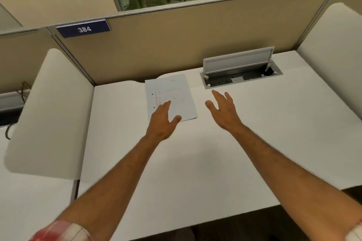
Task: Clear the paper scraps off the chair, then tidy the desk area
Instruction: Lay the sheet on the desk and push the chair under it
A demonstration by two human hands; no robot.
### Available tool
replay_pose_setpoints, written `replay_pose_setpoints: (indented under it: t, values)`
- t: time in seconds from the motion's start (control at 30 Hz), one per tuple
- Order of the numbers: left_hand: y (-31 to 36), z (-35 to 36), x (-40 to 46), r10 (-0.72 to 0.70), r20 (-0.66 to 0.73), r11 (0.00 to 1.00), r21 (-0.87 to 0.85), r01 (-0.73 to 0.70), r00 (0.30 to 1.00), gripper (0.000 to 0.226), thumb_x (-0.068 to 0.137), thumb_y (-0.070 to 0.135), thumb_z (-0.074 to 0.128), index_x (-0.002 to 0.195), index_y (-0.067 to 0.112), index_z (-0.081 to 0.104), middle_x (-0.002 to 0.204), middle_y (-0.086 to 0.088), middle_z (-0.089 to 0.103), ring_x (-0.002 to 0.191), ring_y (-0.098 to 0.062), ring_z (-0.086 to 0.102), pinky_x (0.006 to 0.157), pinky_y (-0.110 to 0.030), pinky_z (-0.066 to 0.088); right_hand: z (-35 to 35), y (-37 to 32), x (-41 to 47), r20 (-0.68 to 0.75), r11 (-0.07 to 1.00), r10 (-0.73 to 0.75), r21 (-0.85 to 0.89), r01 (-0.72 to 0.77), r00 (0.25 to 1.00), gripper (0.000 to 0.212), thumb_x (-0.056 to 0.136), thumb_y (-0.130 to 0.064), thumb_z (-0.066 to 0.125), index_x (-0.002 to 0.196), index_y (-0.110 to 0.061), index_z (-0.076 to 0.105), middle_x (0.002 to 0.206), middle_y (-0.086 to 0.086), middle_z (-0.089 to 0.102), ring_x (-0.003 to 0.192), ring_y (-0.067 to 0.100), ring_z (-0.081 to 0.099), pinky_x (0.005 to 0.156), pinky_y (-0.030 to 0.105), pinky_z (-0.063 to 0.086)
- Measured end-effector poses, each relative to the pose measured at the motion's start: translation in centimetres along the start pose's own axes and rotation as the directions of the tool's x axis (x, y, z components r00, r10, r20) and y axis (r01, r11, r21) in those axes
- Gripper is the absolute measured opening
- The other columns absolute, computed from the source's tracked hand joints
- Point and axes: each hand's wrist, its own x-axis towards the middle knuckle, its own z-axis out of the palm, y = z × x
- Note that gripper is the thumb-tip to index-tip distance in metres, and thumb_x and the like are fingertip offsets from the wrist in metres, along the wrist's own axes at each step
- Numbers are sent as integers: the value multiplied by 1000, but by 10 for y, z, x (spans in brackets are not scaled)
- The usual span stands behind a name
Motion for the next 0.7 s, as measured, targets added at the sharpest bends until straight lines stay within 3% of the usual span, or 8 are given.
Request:
replay_pose_setpoints:
  t: [0.17, 0.4, 0.7]
  values:
    - [47, -2, -81, 44, -56, 998, 56, -40, 997, 71, 93, 44, 63, 152, 23, 31, 156, -2, 39, 141, -25, 36, 114, -50, 36, -56, 22, -94, -38, 999, -39, 10, 40, 998, 62, 99, -52, 39, 153, -23, 28, 161, 1, 26, 151, 25, 5, 120, 50, 14]
    - [103, 45, -217, 60, -4, 990, 128, -58, 998, 78, 94, 54, 57, 156, 21, 24, 163, -3, 28, 148, -25, 26, 119, -44, 25, -125, 70, -239, -74, 1000, -25, 2, 25, 997, 61, 99, -55, 37, 152, -28, 28, 161, -2, 27, 151, 21, 5, 121, 51, 14]
    - [132, 85, -390, 142, 85, 981, 122, -151, 986, 77, 94, 58, 52, 157, 24, 22, 164, -3, 25, 149, -26, 25, 120, -45, 23, -158, 138, -435, -150, 992, 117, 58, -109, 982, 63, 91, -71, 36, 147, -45, 25, 162, -1, 19, 150, 23, 14, 117, 49, 21]
